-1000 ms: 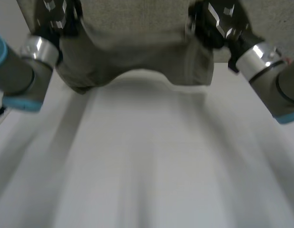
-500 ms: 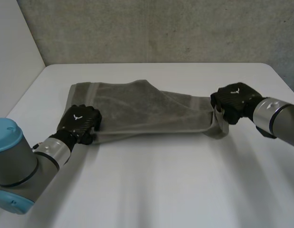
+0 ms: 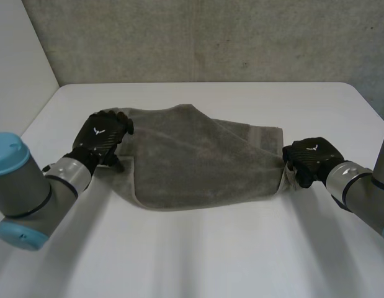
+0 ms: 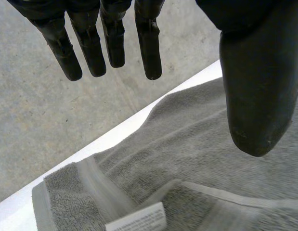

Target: Fold the towel.

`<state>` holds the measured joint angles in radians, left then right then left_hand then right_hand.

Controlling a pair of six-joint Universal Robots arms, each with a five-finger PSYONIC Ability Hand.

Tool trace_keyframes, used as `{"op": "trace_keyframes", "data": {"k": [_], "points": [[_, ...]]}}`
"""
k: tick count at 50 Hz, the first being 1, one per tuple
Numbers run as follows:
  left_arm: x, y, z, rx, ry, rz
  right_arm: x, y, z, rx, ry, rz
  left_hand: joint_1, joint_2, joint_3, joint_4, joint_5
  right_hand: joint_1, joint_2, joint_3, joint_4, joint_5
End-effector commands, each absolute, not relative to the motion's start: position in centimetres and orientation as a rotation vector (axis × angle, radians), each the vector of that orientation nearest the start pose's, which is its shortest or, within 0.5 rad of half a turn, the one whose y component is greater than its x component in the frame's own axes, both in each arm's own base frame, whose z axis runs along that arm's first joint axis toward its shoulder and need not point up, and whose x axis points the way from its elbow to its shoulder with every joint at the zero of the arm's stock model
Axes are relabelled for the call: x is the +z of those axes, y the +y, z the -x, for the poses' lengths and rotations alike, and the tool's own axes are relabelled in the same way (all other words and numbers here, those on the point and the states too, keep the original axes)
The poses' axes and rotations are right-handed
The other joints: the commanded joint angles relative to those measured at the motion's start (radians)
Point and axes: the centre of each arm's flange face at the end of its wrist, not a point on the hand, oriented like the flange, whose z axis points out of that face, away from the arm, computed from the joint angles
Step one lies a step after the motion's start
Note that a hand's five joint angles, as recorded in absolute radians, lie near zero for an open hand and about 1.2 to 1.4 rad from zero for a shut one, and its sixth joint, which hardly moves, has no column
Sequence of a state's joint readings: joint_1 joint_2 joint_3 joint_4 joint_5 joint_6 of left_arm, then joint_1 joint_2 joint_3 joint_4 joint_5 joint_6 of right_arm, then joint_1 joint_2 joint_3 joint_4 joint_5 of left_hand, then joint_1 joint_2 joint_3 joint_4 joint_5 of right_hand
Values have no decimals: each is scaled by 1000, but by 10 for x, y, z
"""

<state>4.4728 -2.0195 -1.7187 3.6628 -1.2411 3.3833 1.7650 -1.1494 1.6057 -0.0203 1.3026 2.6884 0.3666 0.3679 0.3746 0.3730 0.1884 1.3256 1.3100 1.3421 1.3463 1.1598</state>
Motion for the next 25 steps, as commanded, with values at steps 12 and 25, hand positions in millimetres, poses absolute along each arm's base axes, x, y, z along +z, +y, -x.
{"op": "trace_keyframes", "data": {"k": [12, 25], "points": [[113, -349, 257, -1833, 2456, -1230, 154, -294, -221, -1654, 2346, 1039, 5, 4, -3, -1, 9, 28, 43, 11, 7, 19], [135, -345, 257, -1770, 2430, -1299, 150, -293, -221, -1646, 2351, 1073, 26, 25, 18, 20, 30, -8, 8, -24, -28, -16]]}}
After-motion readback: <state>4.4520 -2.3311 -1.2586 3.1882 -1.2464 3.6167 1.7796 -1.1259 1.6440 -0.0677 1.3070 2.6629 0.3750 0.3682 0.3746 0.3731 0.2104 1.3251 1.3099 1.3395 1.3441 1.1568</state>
